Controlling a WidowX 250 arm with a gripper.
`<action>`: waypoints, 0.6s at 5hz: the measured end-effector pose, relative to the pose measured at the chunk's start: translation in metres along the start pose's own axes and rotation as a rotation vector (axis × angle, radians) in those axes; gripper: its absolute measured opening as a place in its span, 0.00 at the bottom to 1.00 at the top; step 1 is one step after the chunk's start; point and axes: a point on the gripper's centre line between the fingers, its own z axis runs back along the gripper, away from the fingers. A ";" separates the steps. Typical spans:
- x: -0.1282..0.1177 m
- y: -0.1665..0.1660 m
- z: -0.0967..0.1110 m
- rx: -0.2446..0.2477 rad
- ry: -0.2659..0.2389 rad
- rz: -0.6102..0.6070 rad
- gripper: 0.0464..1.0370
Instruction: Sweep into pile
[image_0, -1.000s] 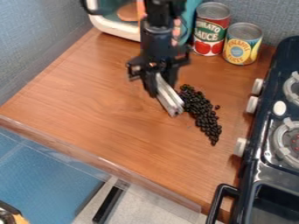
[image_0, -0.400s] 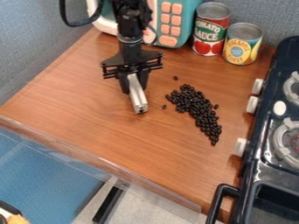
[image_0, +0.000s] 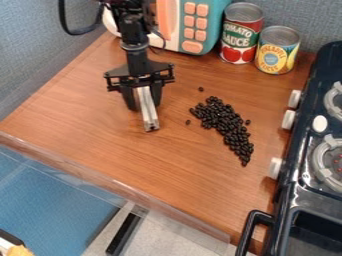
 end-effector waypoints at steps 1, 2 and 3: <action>0.002 0.004 0.010 0.008 -0.052 -0.120 0.96; 0.008 0.001 0.051 0.021 -0.203 -0.250 0.98; 0.002 -0.007 0.078 0.031 -0.316 -0.382 0.97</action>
